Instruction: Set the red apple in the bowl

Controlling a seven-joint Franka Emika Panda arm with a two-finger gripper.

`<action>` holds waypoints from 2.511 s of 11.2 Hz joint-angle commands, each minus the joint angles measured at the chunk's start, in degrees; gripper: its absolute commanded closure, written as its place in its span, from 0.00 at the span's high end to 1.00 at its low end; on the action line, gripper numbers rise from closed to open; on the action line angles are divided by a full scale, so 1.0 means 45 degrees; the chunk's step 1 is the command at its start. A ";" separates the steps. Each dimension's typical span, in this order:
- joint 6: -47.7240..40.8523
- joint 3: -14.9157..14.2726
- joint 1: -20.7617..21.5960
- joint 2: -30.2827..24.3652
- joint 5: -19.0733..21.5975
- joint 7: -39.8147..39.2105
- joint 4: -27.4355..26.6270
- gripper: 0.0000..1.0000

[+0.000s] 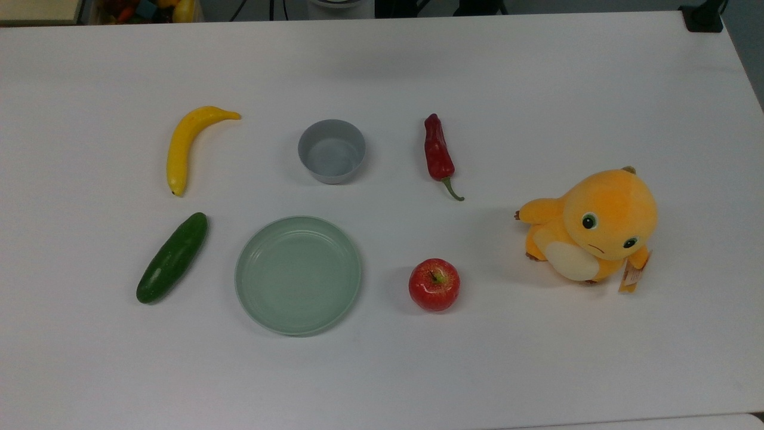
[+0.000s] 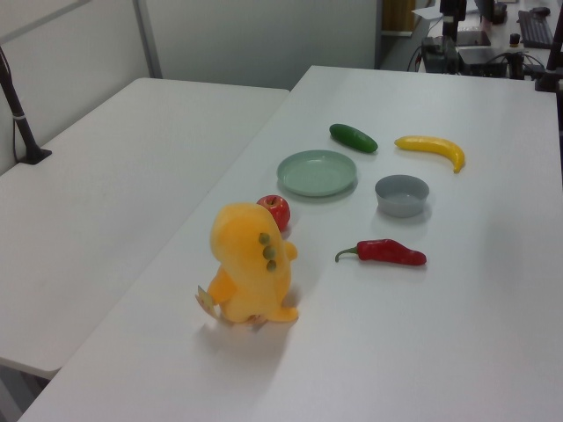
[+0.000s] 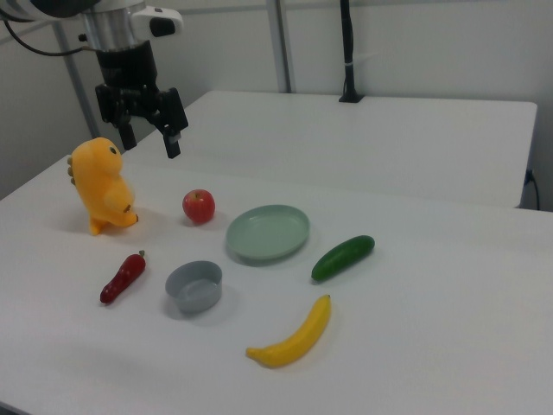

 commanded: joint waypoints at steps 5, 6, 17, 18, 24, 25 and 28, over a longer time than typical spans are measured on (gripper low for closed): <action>0.0578 0.0118 0.0577 0.0691 -0.1571 0.0248 -0.0192 1.00; 0.1296 0.0137 0.0597 0.0788 -0.1517 0.0308 -0.0193 1.00; 1.2193 0.1309 0.2452 0.5824 -0.1419 0.5972 0.0393 1.00; 1.3033 0.1309 0.2492 0.6254 -0.1438 0.5934 0.0393 1.00; 1.6380 0.1134 0.3175 0.8677 -0.2275 0.5972 0.0686 1.00; 1.6652 0.1134 0.3195 0.8989 -0.2510 0.5972 0.0918 1.00; 1.7454 0.0920 0.3215 0.9558 -0.3290 0.5972 0.0960 1.00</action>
